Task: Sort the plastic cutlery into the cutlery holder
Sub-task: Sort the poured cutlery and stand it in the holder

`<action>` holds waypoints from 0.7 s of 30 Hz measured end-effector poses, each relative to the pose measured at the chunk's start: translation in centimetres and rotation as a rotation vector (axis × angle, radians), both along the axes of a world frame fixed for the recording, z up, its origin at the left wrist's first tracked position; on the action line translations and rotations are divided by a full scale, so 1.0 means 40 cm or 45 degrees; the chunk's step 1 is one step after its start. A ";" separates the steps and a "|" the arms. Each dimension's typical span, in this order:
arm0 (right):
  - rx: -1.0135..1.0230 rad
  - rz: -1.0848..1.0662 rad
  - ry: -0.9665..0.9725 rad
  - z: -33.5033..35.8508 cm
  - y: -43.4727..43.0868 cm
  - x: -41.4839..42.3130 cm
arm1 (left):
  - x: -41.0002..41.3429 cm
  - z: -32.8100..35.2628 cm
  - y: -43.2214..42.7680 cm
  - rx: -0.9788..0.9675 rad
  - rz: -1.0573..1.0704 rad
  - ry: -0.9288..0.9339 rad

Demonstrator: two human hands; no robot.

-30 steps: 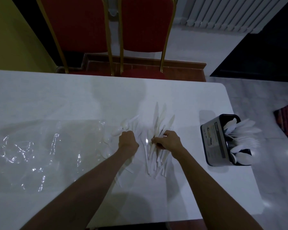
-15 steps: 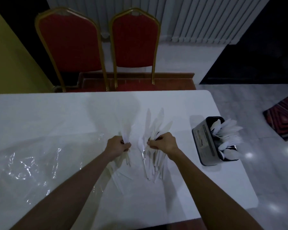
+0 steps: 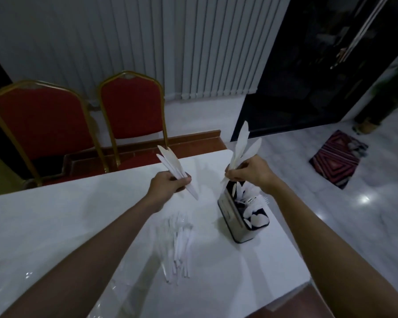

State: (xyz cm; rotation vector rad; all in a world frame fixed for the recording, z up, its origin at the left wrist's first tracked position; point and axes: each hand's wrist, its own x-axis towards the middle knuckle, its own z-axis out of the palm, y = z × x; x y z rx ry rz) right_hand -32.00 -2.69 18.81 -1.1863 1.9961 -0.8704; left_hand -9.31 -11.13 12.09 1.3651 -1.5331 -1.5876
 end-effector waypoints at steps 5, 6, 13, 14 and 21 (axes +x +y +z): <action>0.161 0.039 0.294 -0.085 0.017 -0.145 | -0.160 -0.030 0.050 0.057 -0.061 0.017; 0.164 0.061 0.367 -0.111 0.017 -0.166 | -0.188 -0.038 0.060 0.052 -0.037 0.019; 0.215 0.288 0.454 -0.230 0.002 -0.249 | -0.329 -0.100 0.115 -0.038 -0.037 -0.111; 0.222 0.328 0.442 -0.234 -0.003 -0.258 | -0.344 -0.106 0.119 -0.046 -0.014 -0.123; 0.297 0.607 0.462 -0.220 -0.040 -0.285 | -0.384 -0.111 0.122 -0.288 -0.008 -0.281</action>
